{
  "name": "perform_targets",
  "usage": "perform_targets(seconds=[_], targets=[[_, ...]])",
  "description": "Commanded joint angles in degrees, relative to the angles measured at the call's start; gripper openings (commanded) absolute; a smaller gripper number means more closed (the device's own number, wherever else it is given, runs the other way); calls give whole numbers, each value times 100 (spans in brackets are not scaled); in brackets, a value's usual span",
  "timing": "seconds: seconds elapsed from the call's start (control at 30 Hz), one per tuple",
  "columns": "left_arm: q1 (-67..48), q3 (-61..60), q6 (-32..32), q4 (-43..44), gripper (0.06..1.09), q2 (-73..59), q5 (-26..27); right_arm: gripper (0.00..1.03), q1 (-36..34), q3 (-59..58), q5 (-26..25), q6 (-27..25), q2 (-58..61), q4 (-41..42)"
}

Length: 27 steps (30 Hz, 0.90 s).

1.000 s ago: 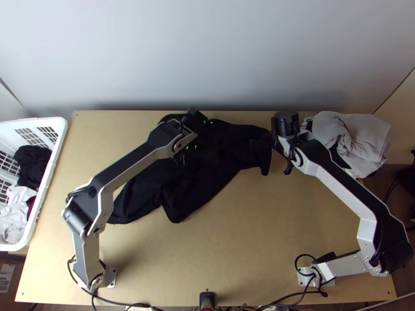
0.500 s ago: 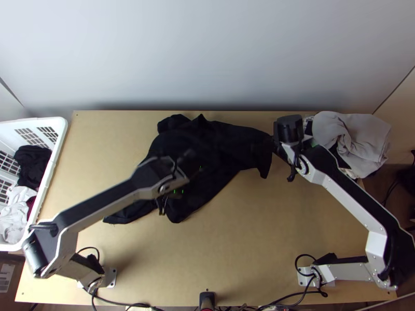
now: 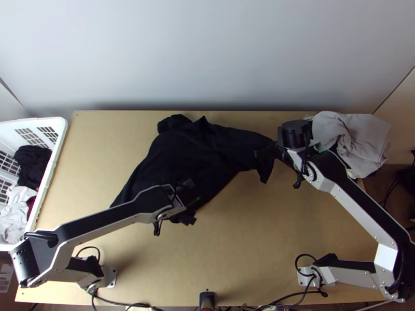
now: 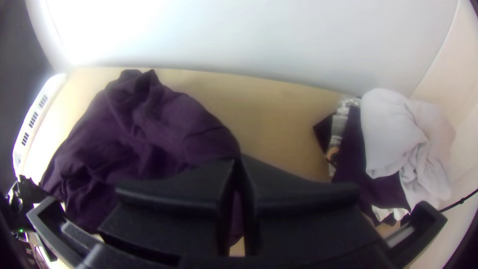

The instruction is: Fold the t-shirt

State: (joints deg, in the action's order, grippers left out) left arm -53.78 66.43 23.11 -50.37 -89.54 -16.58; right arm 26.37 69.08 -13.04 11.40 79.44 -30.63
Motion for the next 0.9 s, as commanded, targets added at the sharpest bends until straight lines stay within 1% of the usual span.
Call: perform_targets(seconds=[0.0, 0.07, 0.17, 0.2, 0.27, 0.47, 0.53, 0.57, 0.73, 0.87], targets=[[-124, -403, -9, 396, 100, -152, -100, 3, -18, -17, -6, 12, -130, -180], [-115, -403, -26, 414, 100, -187, -91, 3, -27, -44, -15, 12, -174, -215], [-106, -403, -44, 405, 92, -248, -74, 3, -53, -61, -15, 3, -210, -259], [-98, -412, -44, 405, 88, -257, -38, 3, -71, -61, -15, 3, -227, -268], [-80, -403, -44, 414, 76, -292, -38, 3, -97, -70, -15, 3, -245, -285], [-124, -359, -53, 423, 32, -213, -47, 3, -159, -158, -15, -15, -324, -294], [-142, -307, -140, 423, 12, -152, -56, 3, -167, -175, -15, -15, -350, -285], [-142, -263, -193, 379, 10, -125, -56, 3, -176, -184, -15, -15, -359, -294], [-115, 159, -220, -122, 10, 235, -100, 3, -229, -105, -23, -85, -464, -303], [245, 739, -360, -395, 10, 710, -161, 3, -369, 132, -23, -252, -587, -364]])
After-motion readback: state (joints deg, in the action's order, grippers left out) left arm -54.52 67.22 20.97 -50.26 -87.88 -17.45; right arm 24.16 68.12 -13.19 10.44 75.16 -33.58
